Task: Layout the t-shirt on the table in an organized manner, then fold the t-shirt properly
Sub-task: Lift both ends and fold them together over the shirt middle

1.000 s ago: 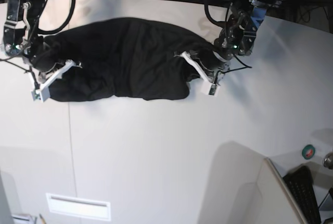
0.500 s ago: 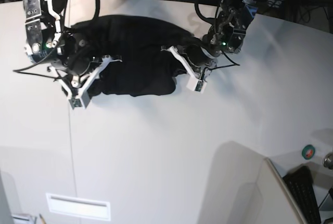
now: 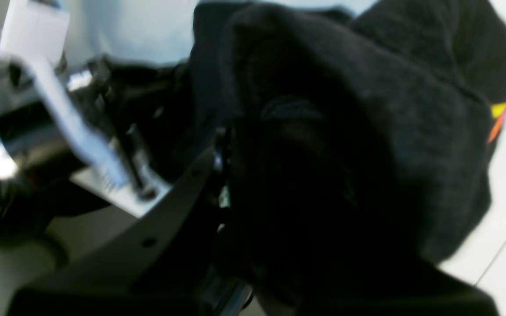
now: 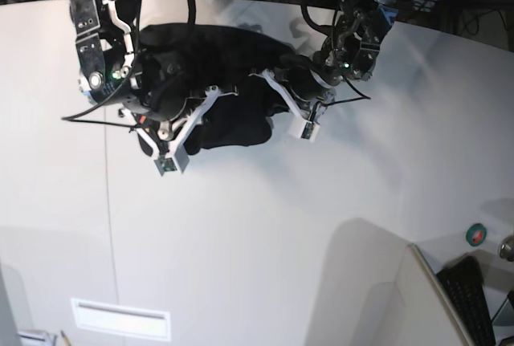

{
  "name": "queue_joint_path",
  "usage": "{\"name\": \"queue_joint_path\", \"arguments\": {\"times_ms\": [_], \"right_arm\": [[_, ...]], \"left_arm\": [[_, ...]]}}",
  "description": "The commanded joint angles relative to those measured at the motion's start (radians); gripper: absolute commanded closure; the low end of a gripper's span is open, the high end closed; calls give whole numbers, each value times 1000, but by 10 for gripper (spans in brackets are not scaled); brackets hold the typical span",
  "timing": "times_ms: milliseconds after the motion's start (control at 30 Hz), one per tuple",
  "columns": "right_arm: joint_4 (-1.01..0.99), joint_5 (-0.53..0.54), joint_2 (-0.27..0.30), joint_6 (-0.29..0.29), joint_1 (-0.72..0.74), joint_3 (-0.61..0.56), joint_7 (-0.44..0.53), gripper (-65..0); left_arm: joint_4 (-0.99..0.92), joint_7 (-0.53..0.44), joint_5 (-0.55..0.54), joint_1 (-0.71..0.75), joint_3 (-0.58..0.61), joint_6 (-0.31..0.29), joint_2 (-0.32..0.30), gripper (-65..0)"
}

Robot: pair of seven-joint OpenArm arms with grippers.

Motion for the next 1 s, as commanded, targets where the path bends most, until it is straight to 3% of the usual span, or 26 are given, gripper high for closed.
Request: {"name": "queue_joint_path", "arguments": {"times_ms": [0,567,967], "right_arm": [[-6,11,-15,0,14,1,14,0],[-152,13,-121,0,49,1,28,0],[-218,14,-129,0,61,1,85,0]], "left_arm": [[-2,59,22,8,3,14,-4,0],[-2,56,22,5,2,14,-4,0],[-2,54,22,7,-7,14,-6,0]]}}
